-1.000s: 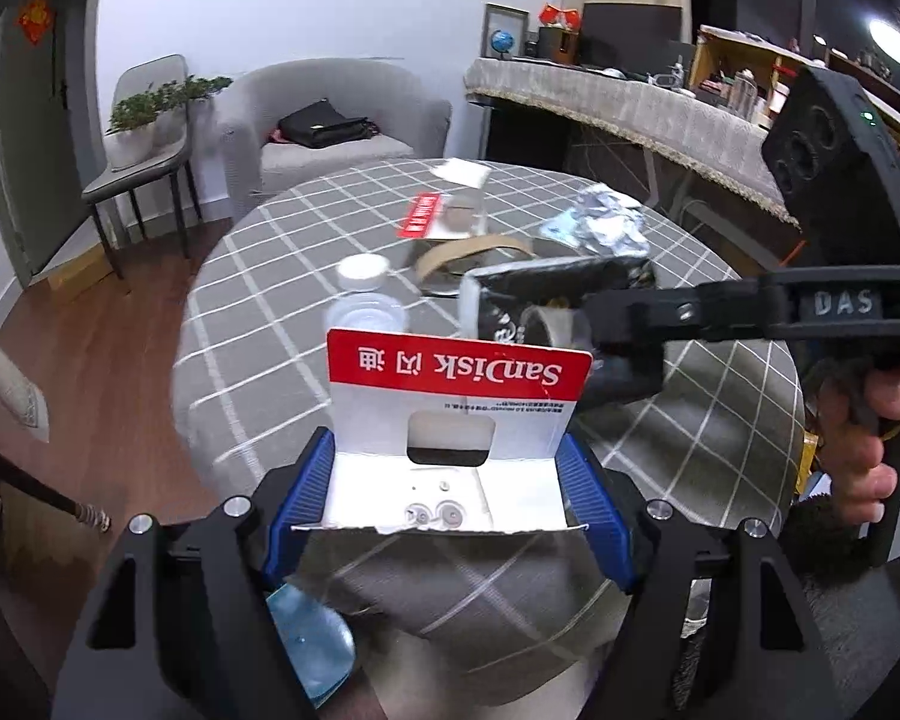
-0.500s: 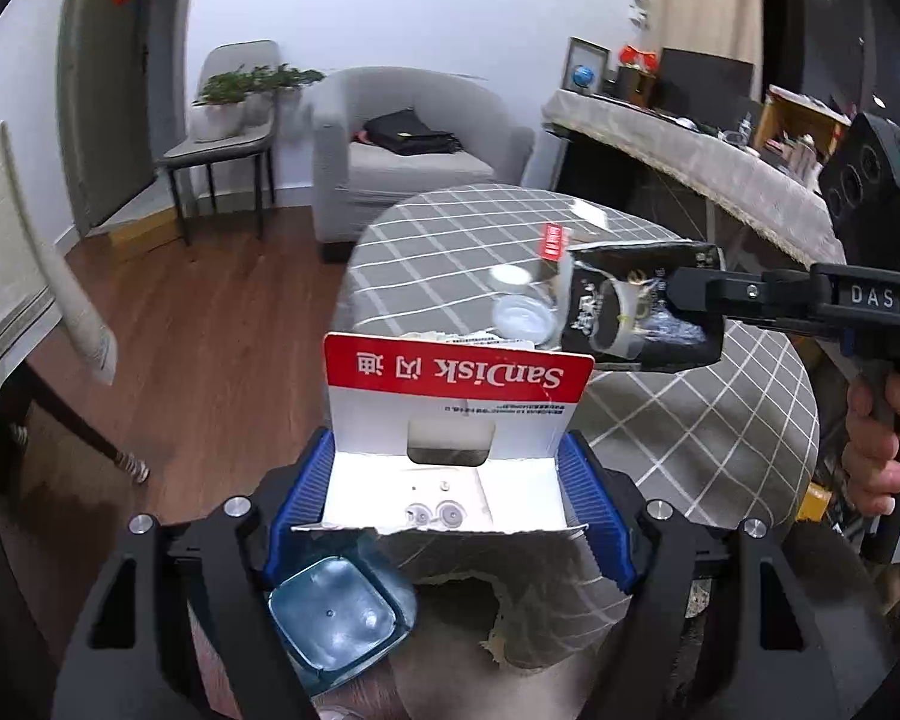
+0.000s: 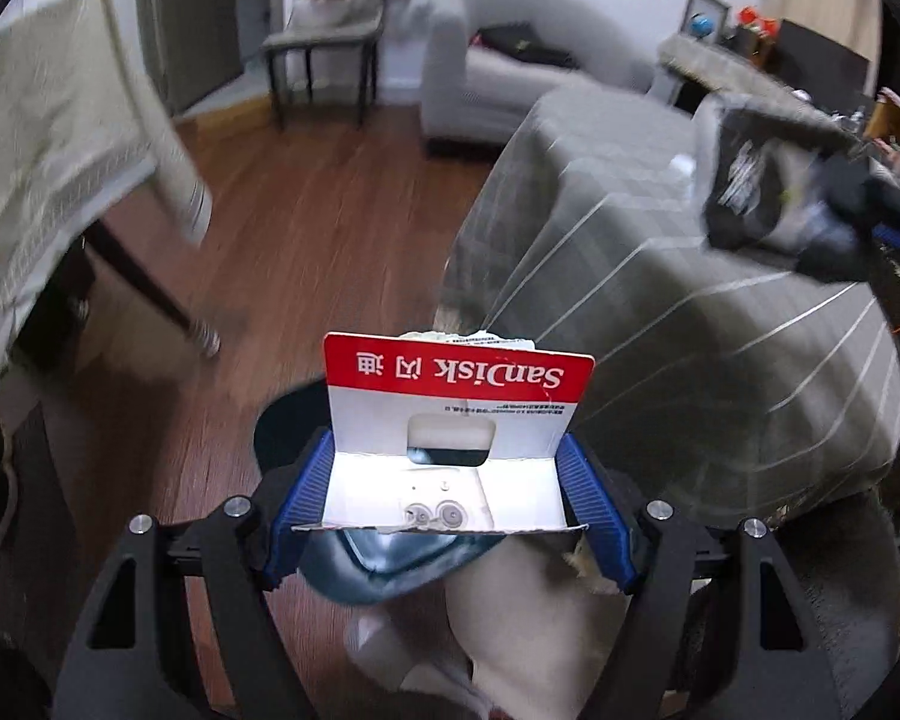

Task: Collect trash
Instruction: 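Carry both items over the teal bin and open the left tool to drop the SanDisk package, then lower the black box into the teal bin and open the right tool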

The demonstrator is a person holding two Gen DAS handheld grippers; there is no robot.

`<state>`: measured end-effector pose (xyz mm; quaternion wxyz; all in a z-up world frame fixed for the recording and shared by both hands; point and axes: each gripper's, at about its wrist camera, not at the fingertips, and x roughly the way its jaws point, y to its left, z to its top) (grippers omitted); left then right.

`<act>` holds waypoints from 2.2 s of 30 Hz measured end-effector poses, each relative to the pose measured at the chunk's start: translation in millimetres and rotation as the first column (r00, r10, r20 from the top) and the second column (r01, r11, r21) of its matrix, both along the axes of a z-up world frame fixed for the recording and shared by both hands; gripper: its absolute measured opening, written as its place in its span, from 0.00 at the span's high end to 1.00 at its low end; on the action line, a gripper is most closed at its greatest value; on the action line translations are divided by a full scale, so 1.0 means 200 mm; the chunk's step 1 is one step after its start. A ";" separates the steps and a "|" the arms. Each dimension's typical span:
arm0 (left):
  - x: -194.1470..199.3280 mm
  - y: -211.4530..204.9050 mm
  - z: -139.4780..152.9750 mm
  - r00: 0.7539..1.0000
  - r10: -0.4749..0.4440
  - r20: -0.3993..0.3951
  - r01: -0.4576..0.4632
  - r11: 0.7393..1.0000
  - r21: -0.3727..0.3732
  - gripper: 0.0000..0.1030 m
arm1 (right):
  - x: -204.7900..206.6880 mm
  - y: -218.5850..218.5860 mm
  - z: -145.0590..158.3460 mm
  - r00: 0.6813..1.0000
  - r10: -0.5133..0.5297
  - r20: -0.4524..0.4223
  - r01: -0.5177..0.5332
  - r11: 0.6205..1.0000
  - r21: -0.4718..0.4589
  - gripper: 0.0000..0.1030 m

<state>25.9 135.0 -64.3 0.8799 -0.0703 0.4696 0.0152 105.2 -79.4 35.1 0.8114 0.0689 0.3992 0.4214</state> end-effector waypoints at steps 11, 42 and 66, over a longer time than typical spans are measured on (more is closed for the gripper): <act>0.06 0.15 -0.27 0.981 0.065 -0.183 -0.073 0.997 -0.037 0.25 | -0.04 0.26 -0.14 0.998 0.051 -0.029 -0.054 0.987 -0.148 0.86; -0.07 0.44 -0.13 0.988 0.148 -0.048 -0.153 0.978 -0.144 0.50 | -0.09 0.70 -0.52 0.987 0.122 -0.107 -0.154 0.911 -0.383 0.86; -0.51 0.59 0.44 0.945 0.260 0.200 -0.233 0.961 -0.146 0.66 | -0.14 0.95 -0.92 0.974 0.120 -0.194 -0.207 0.826 -0.525 0.62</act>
